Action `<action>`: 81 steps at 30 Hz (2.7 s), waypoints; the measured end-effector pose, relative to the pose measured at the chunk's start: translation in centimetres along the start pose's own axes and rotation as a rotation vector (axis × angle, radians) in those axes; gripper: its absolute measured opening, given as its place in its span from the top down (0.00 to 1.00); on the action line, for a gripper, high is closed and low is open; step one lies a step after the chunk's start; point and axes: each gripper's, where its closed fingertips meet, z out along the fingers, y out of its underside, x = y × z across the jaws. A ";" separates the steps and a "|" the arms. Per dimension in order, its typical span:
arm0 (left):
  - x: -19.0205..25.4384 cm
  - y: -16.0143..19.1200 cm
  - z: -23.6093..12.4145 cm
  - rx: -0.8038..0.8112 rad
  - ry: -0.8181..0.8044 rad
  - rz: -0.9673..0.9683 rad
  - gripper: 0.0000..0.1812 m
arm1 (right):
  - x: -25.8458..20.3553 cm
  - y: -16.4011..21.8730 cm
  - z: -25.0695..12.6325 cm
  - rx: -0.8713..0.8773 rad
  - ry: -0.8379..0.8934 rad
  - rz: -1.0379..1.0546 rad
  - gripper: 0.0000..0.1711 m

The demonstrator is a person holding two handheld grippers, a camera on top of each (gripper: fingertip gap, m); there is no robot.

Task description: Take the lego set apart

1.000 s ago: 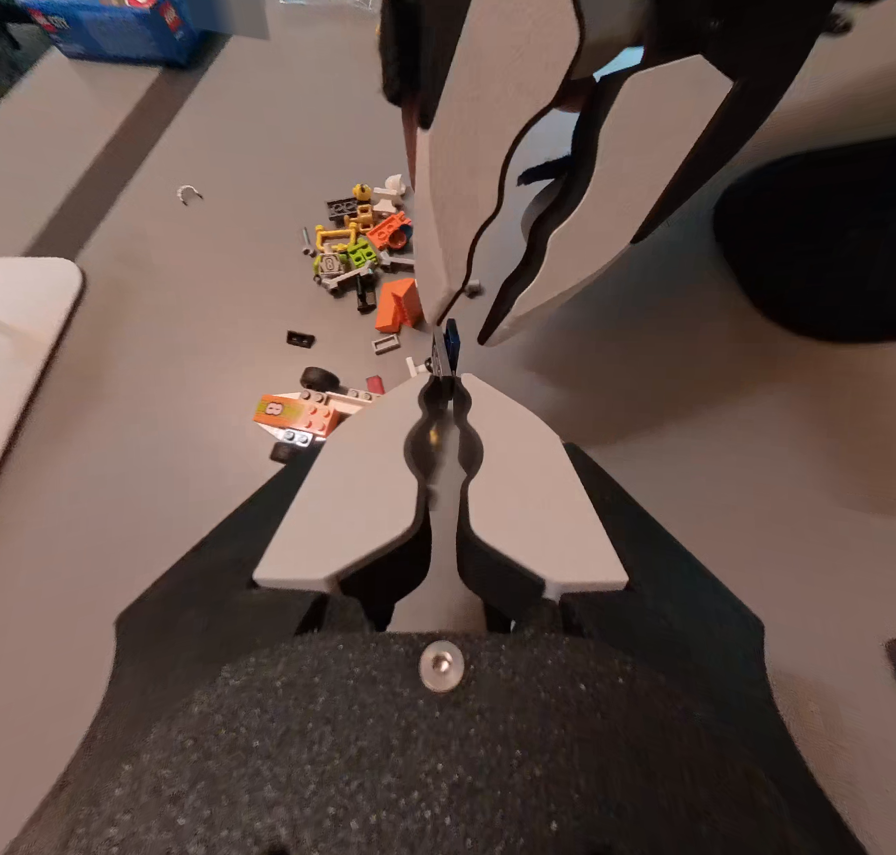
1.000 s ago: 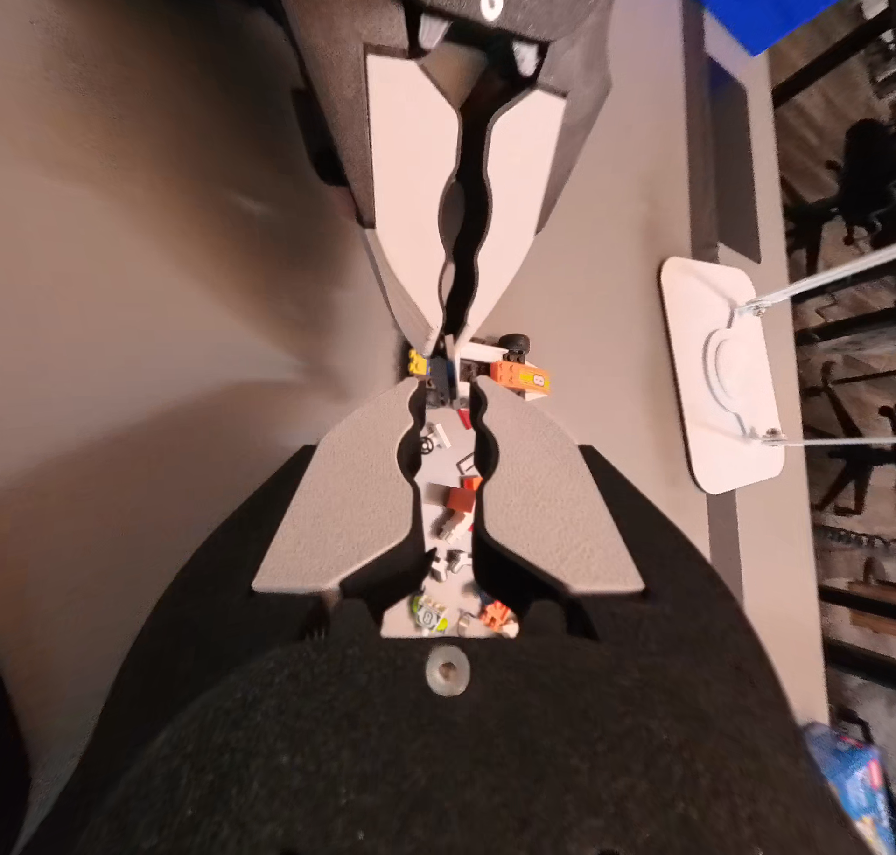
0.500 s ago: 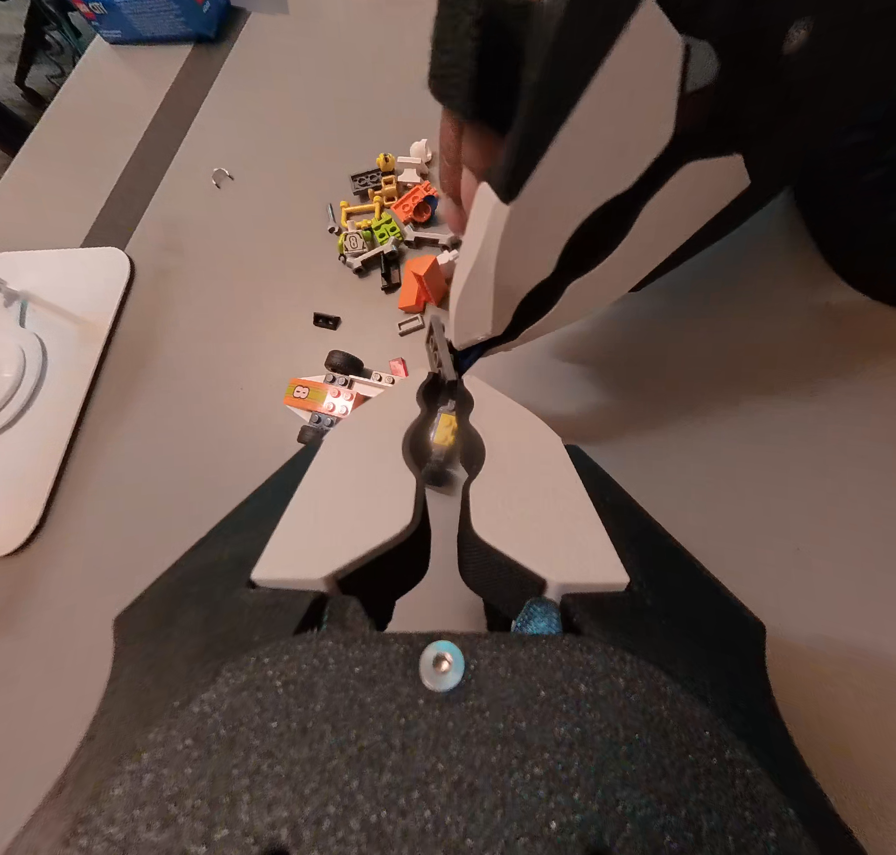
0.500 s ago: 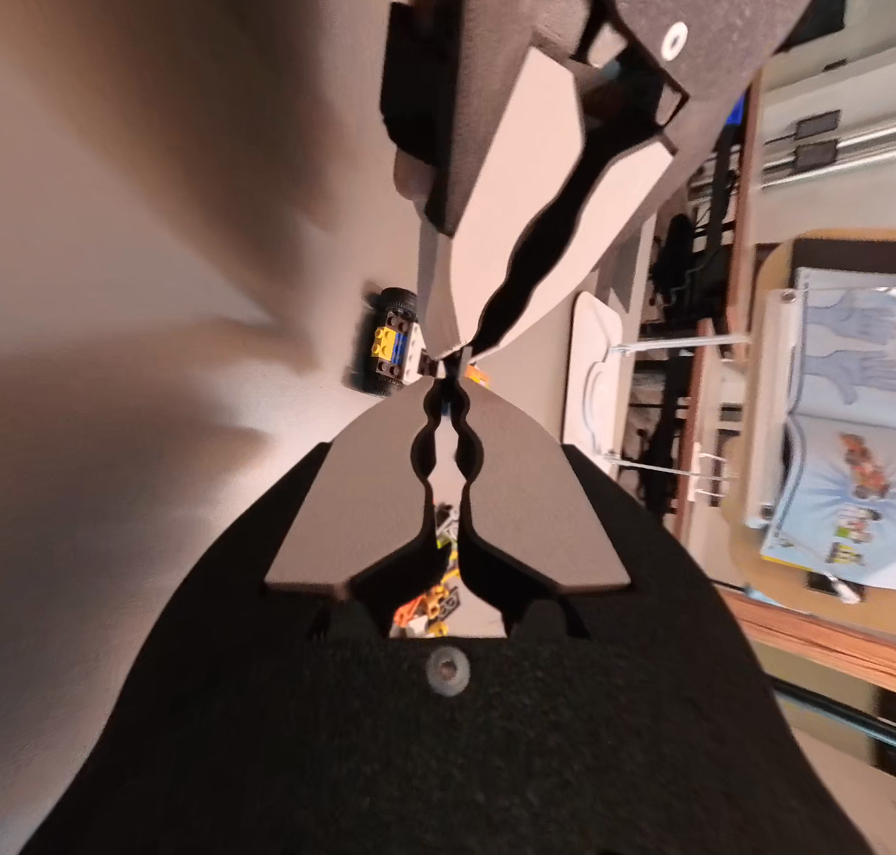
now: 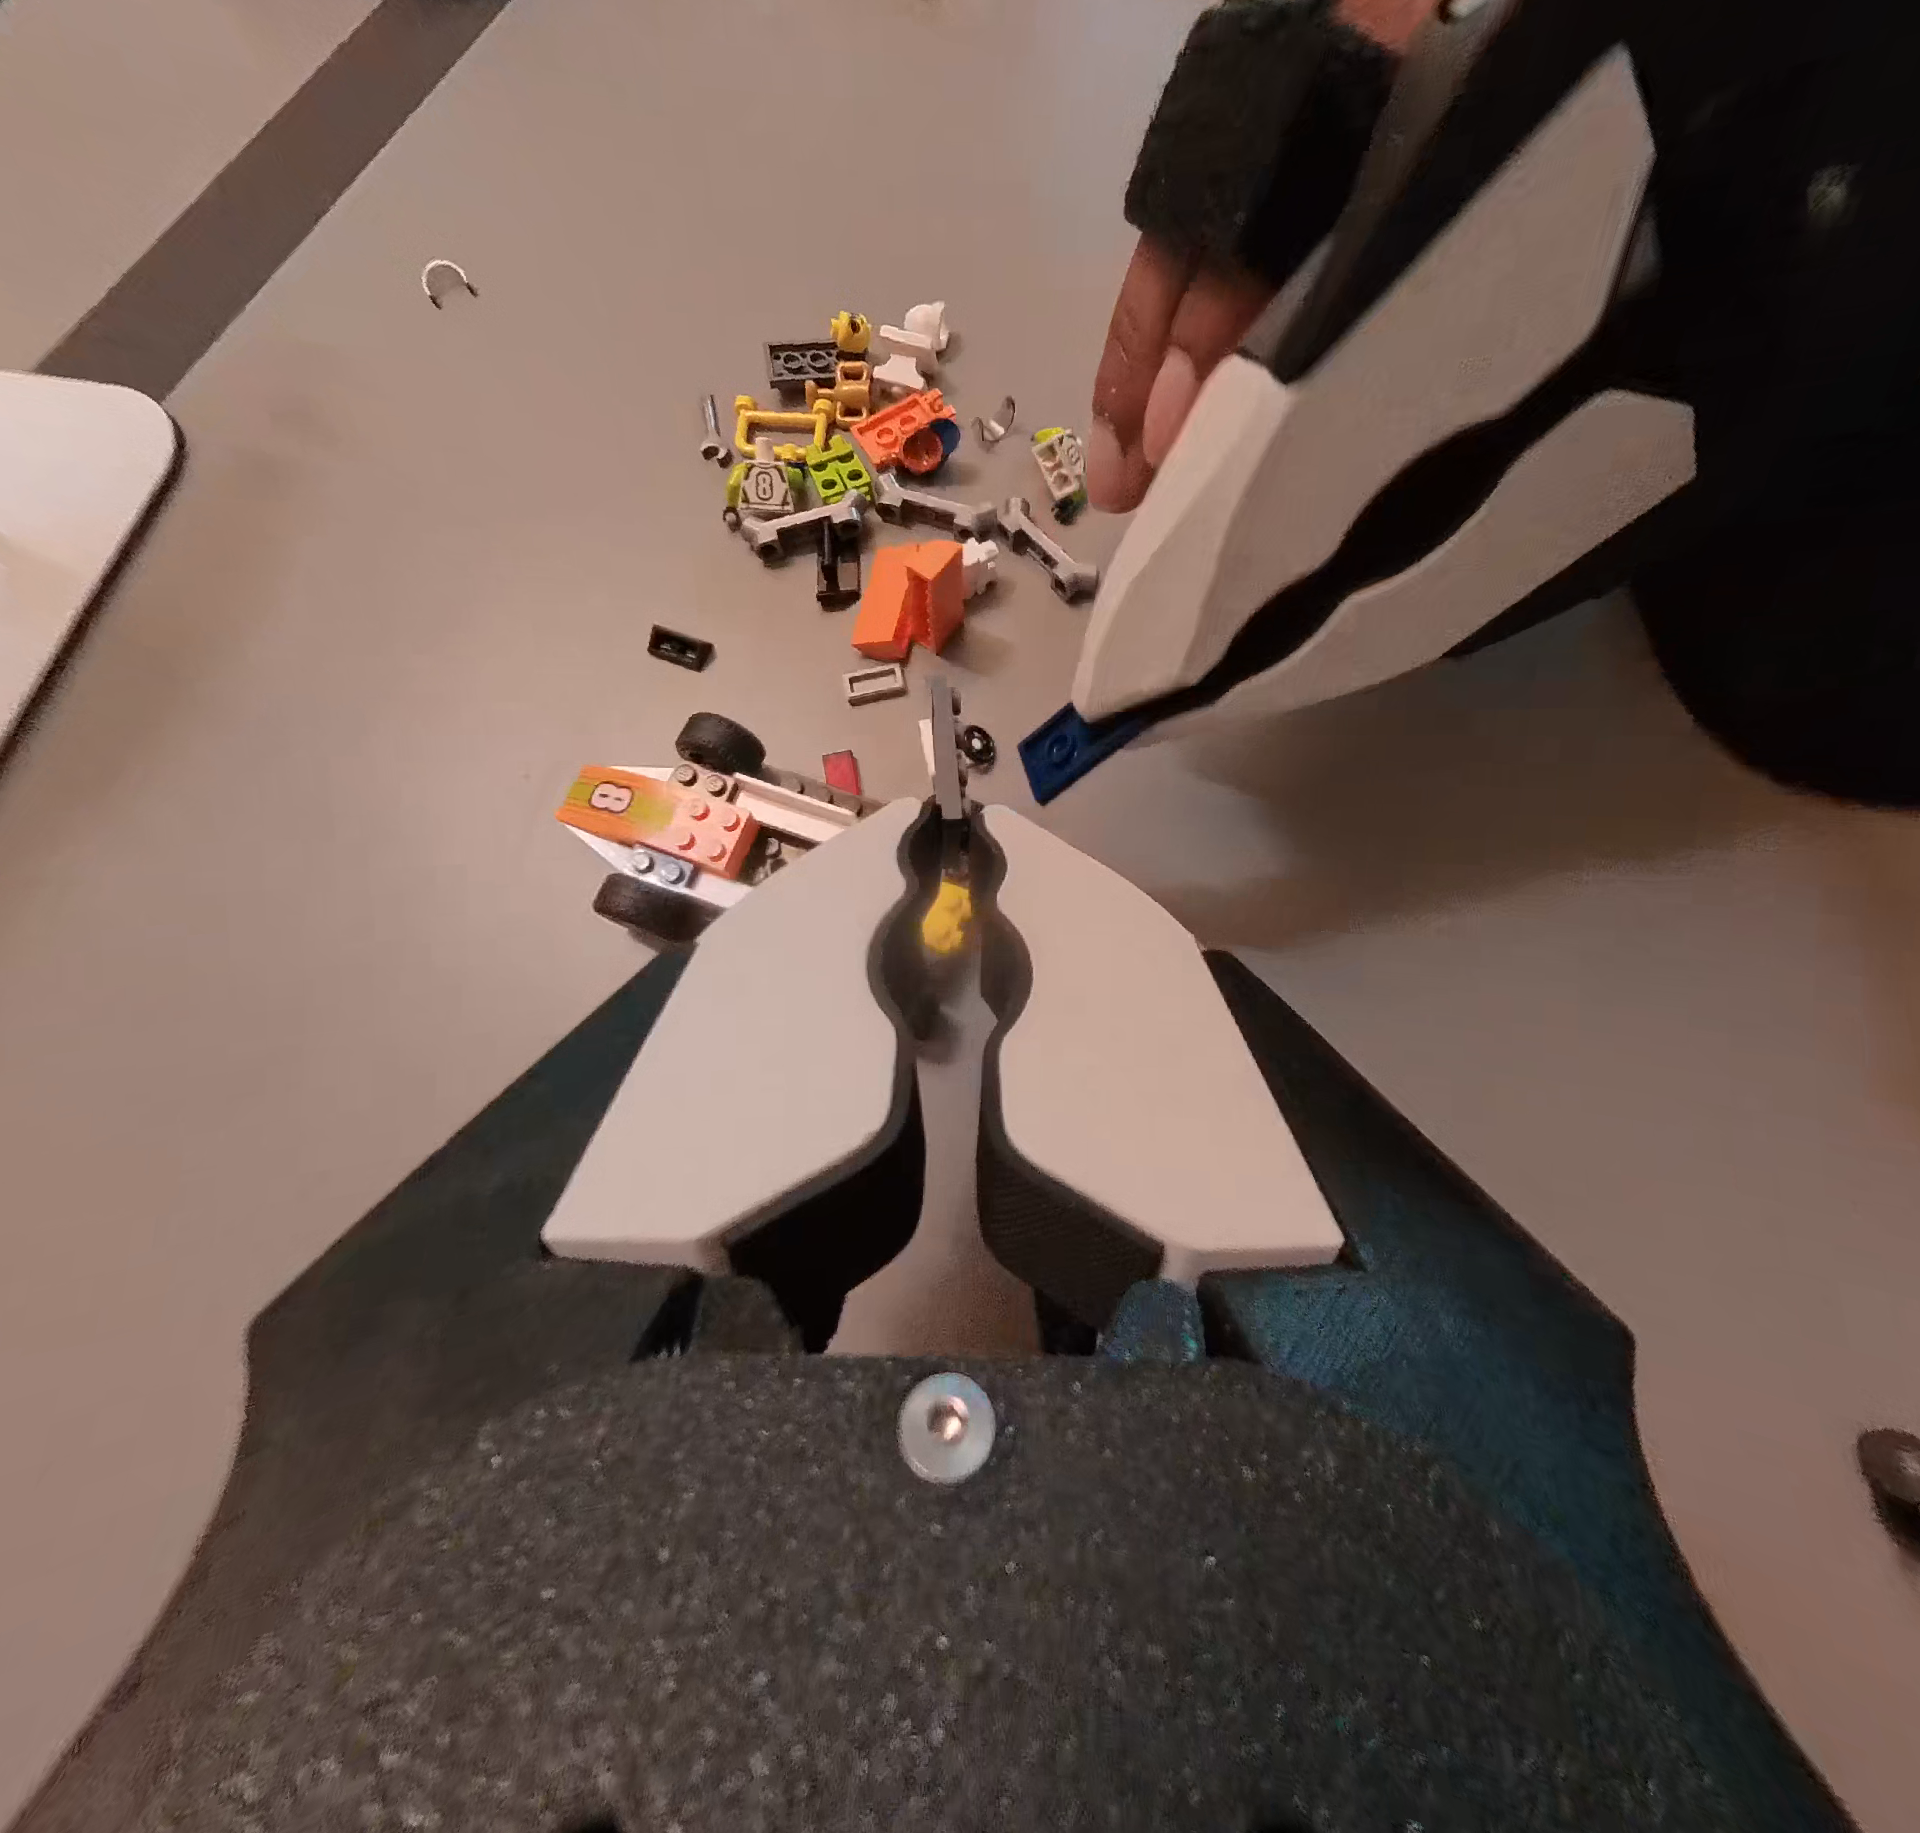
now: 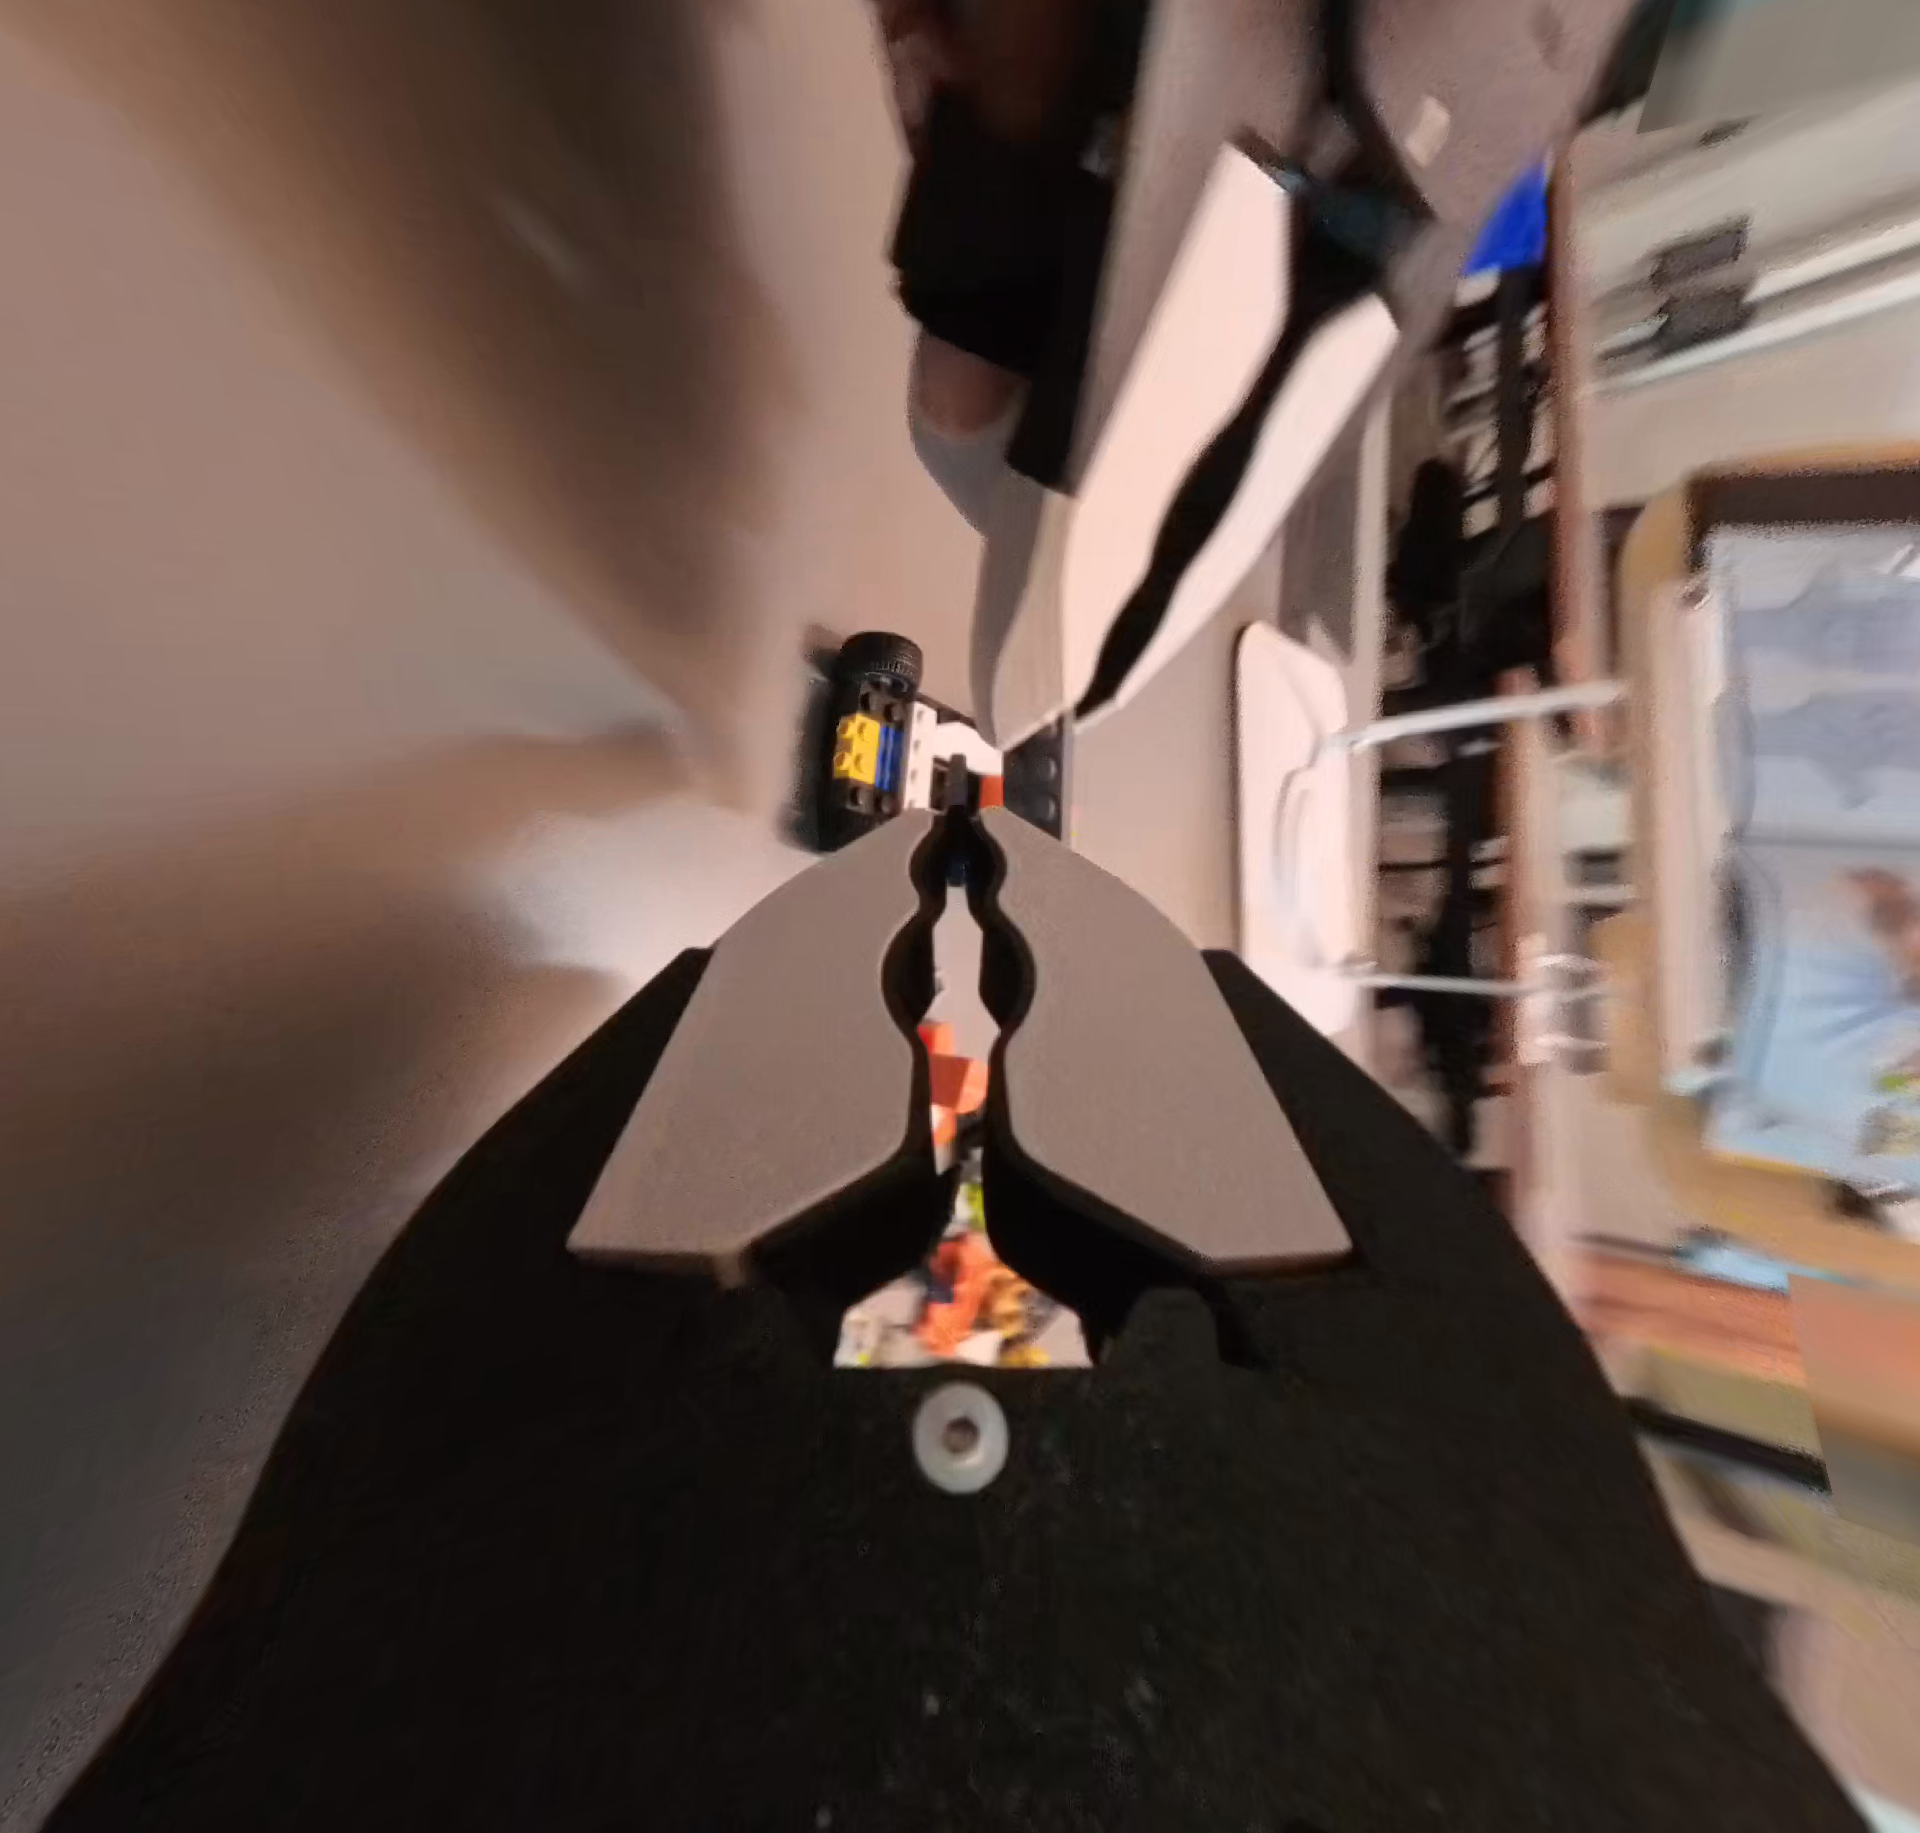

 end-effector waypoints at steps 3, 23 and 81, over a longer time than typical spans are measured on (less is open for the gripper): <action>-0.3 -0.1 0.1 0.046 0.068 -0.127 0.97 | 1.0 1.6 -0.7 0.026 -0.081 0.330 0.98; 0.1 0.0 1.1 0.132 0.227 -0.316 0.97 | 2.1 6.0 -0.6 0.004 -0.265 0.933 0.75; -6.7 2.8 -0.1 0.092 -0.078 -0.328 0.91 | -1.9 1.6 6.7 -0.214 -0.444 0.430 0.82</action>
